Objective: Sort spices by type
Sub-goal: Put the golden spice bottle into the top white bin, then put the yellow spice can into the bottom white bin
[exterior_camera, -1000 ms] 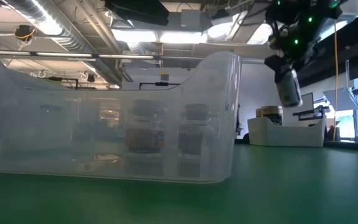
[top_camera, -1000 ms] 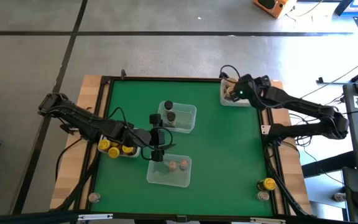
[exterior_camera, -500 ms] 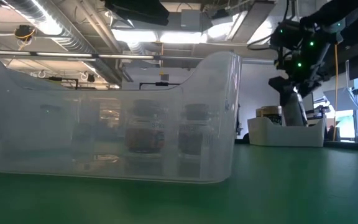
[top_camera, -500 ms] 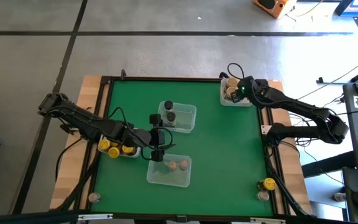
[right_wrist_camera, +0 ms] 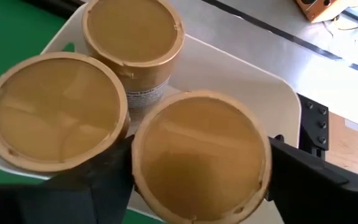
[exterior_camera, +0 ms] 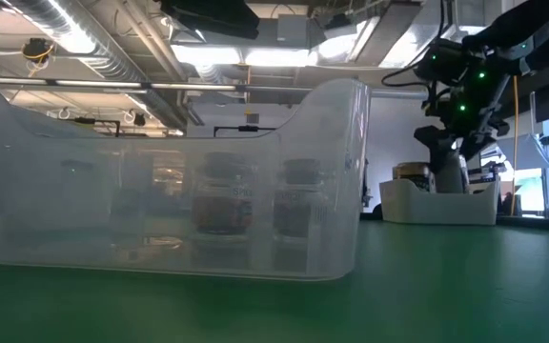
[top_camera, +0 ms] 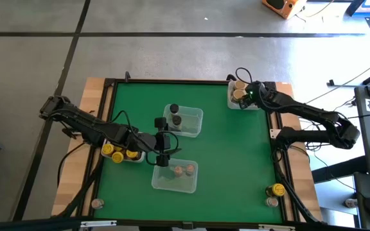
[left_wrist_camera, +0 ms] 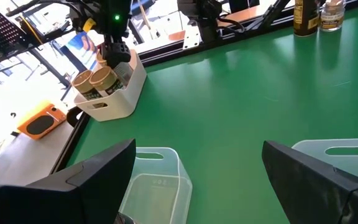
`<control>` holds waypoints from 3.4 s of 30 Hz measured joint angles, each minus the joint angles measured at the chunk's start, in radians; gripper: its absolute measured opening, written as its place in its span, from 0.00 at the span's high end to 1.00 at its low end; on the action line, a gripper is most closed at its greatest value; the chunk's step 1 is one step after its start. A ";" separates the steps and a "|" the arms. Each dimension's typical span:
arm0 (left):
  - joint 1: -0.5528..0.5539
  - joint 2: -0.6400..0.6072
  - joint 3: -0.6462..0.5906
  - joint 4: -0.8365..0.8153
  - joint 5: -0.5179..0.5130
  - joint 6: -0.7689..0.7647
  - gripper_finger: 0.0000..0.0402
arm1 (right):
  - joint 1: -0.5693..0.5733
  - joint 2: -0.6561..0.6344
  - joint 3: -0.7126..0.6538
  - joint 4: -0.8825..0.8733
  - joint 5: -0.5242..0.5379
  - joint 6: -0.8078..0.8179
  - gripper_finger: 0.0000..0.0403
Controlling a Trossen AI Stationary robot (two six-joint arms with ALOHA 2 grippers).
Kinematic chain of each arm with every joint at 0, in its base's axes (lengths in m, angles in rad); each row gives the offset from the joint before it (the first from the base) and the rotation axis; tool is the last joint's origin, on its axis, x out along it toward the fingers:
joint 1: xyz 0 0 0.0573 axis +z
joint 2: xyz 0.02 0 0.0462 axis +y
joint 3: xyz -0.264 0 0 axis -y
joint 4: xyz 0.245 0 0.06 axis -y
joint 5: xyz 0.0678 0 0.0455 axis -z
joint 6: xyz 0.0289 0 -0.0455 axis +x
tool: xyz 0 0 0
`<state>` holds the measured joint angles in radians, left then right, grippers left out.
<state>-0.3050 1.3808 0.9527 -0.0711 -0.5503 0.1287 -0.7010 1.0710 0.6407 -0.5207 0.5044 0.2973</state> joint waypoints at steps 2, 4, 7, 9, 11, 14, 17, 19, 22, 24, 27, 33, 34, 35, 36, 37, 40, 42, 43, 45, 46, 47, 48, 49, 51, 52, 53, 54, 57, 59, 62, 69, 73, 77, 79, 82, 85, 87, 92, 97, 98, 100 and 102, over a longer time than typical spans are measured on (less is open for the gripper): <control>0.000 0.000 0.000 0.000 0.000 0.000 0.13 | 0.000 0.000 0.000 0.001 0.001 -0.006 0.19; 0.000 0.000 0.000 0.000 0.000 0.000 0.13 | 0.000 0.000 0.000 0.001 0.002 -0.017 0.16; 0.000 0.000 0.000 0.000 0.000 0.000 0.13 | 0.000 -0.001 0.006 -0.005 0.002 -0.036 0.14; 0.000 0.000 0.000 0.000 0.000 0.000 0.13 | 0.000 -0.001 0.032 -0.032 0.000 -0.044 0.13; 0.000 0.000 0.000 0.000 0.000 0.000 0.13 | 0.001 -0.002 0.078 -0.098 -0.009 -0.049 0.13; 0.000 0.000 0.000 0.000 0.000 0.000 0.13 | 0.001 -0.002 0.159 -0.219 -0.080 -0.064 0.13; 0.000 0.000 0.000 0.000 0.000 0.000 0.13 | 0.029 -0.002 0.216 -0.311 -0.177 -0.067 0.13; 0.000 0.000 0.000 0.000 0.000 0.000 0.13 | 0.068 -0.002 0.241 -0.371 -0.215 -0.065 0.13; 0.000 0.000 0.000 0.000 0.000 0.000 0.13 | 0.153 -0.003 0.263 -0.465 -0.245 -0.030 0.13; 0.000 0.000 0.000 0.000 0.000 0.001 0.13 | 0.220 -0.002 0.271 -0.529 -0.253 0.006 0.13; 0.000 0.000 0.000 0.000 0.000 0.001 0.13 | 0.335 -0.002 0.276 -0.621 -0.268 0.076 0.13; 0.000 0.000 0.000 0.003 0.000 0.001 0.13 | 0.565 -0.002 0.277 -0.732 -0.367 0.247 0.13; 0.000 0.000 0.000 0.003 0.000 0.001 0.13 | 0.603 -0.002 0.277 -0.747 -0.387 0.275 0.13; 0.000 0.000 0.000 0.004 0.000 0.001 0.13 | 0.639 -0.002 0.277 -0.762 -0.402 0.303 0.13; 0.000 0.000 0.000 0.005 0.000 0.001 0.13 | 0.673 -0.002 0.277 -0.777 -0.421 0.320 0.13; 0.000 0.000 0.000 0.005 0.000 0.001 0.13 | 0.708 -0.002 0.277 -0.792 -0.449 0.326 0.13; 0.000 0.000 0.000 0.007 0.000 0.007 0.13 | 0.820 -0.002 0.277 -0.798 -0.489 0.395 0.13; 0.000 0.000 0.000 0.010 0.000 0.026 0.13 | 0.890 -0.002 0.277 -0.800 -0.519 0.441 0.13; 0.000 0.000 0.000 0.012 0.000 0.034 0.13 | 0.921 -0.002 0.277 -0.802 -0.543 0.470 0.13; 0.000 0.000 0.000 0.026 0.000 0.049 0.13 | 0.975 -0.002 0.277 -0.819 -0.597 0.547 0.13; 0.000 0.000 0.000 0.037 0.000 0.058 0.13 | 0.998 -0.002 0.277 -0.833 -0.626 0.586 0.13; 0.000 0.000 0.000 0.050 0.000 0.064 0.13 | 1.022 -0.002 0.277 -0.844 -0.652 0.626 0.13; 0.000 0.000 0.000 0.063 0.000 0.073 0.13 | 1.047 -0.002 0.277 -0.852 -0.677 0.664 0.13; 0.000 0.000 0.000 0.070 0.000 0.080 0.13 | 1.072 -0.002 0.277 -0.857 -0.700 0.703 0.13; 0.000 0.000 0.000 0.076 0.000 0.089 0.13 | 1.116 -0.002 0.277 -0.860 -0.750 0.769 0.13; 0.000 0.000 0.000 0.076 0.000 0.094 0.13 | 1.137 -0.002 0.277 -0.860 -0.773 0.801 0.13; 0.000 0.000 0.000 0.076 0.000 0.099 0.13 | 1.156 -0.002 0.277 -0.860 -0.795 0.834 0.13; 0.000 0.000 0.000 0.076 0.000 0.105 0.13 | 1.175 -0.002 0.277 -0.859 -0.815 0.868 0.13; 0.000 0.000 0.000 0.076 0.000 0.107 0.13 | 1.234 -0.002 0.277 -0.840 -0.881 0.970 0.13; 0.000 0.000 0.000 0.076 0.000 0.107 0.13 | 1.275 -0.002 0.277 -0.797 -0.922 1.032 0.13; 0.000 0.000 0.000 0.076 0.000 0.106 0.13 | 1.325 -0.001 0.277 -0.749 -0.970 1.139 0.13; 0.000 0.000 0.000 0.076 0.000 0.105 0.13 | 1.469 0.040 0.277 -0.671 -0.981 1.343 0.13; 0.000 0.000 0.000 0.076 0.000 0.098 0.13 | 1.539 0.078 0.277 -0.621 -0.973 1.403 0.13; 0.000 0.000 0.000 0.076 0.000 0.089 0.13 | 1.595 0.126 0.277 -0.568 -0.936 1.434 0.13; 0.000 0.000 0.000 0.076 0.000 0.076 0.13 | 1.621 0.157 0.277 -0.566 -0.934 1.448 0.13; 0.000 0.000 0.000 0.076 0.000 0.056 0.13 | 1.658 0.203 0.277 -0.560 -0.918 1.450 0.13; 0.000 0.000 0.000 0.076 0.000 0.031 0.13 | 1.688 0.247 0.277 -0.539 -0.905 1.450 0.13; 0.000 0.000 0.000 0.076 0.000 0.008 0.13 | 1.702 0.273 0.277 -0.533 -0.907 1.445 0.13; 0.000 0.000 0.000 0.076 0.000 -0.027 0.13 | 1.708 0.319 0.277 -0.520 -0.914 1.418 0.14; -0.002 0.000 0.000 0.075 0.000 -0.029 0.13 | 1.702 0.323 0.277 -0.521 -0.897 1.389 0.28; -0.002 0.000 0.000 0.075 0.000 -0.029 0.13 | 1.698 0.323 0.277 -0.522 -0.901 1.376 0.33; -0.002 0.000 0.000 0.075 0.000 -0.029 0.13 | 1.694 0.323 0.277 -0.531 -0.912 1.352 0.43; -0.002 0.000 0.000 0.075 0.000 -0.030 0.13 | 1.685 0.323 0.277 -0.525 -0.912 1.328 0.43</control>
<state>-0.3073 1.3808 0.9529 0.0034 -0.5503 0.0986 0.9839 1.3941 0.9176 -1.0459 -0.4076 1.6254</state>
